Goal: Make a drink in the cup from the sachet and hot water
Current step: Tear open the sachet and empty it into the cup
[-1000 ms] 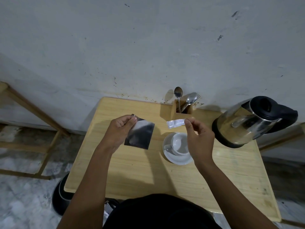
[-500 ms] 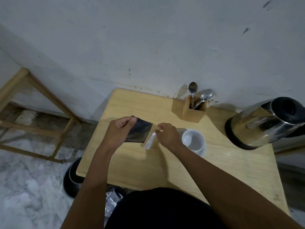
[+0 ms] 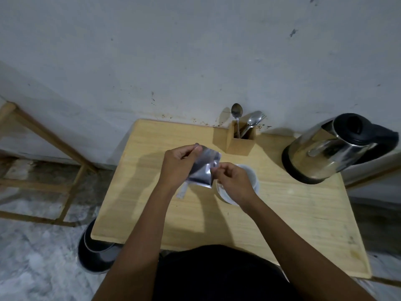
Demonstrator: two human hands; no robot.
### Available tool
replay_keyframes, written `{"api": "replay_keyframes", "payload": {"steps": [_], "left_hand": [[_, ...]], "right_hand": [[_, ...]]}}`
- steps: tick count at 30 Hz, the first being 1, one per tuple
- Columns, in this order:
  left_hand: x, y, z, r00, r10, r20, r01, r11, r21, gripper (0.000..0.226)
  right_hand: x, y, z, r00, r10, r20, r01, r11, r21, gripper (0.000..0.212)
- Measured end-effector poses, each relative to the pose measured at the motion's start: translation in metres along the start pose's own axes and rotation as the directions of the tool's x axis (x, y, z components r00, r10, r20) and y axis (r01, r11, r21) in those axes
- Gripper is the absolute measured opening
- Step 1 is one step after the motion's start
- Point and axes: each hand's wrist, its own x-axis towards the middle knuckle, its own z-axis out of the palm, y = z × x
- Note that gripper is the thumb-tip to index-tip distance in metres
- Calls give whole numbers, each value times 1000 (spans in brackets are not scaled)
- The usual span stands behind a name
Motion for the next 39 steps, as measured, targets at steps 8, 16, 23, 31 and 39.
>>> {"api": "replay_keyframes", "payload": {"steps": [8, 16, 23, 31, 39], "left_hand": [[6, 13, 29, 989, -5, 150, -16, 990, 142, 30], [-13, 27, 76, 970, -87, 226, 59, 990, 128, 36], [-19, 25, 82, 956, -129, 264, 113, 991, 74, 35], [-8, -65, 67, 951, -134, 280, -36, 848, 528, 50], [1, -78, 78, 921, -31, 387, -190, 833, 519, 14]], "right_hand": [[-25, 13, -40, 958, -166, -235, 141, 983, -120, 32], [-60, 38, -53, 926, -305, -223, 232, 925, -301, 47], [-66, 53, -64, 837, -347, -423, 254, 931, -261, 12], [-62, 56, -89, 892, -212, -400, 104, 956, -275, 23], [-42, 36, -107, 937, -200, -287, 28, 861, -507, 26]]}}
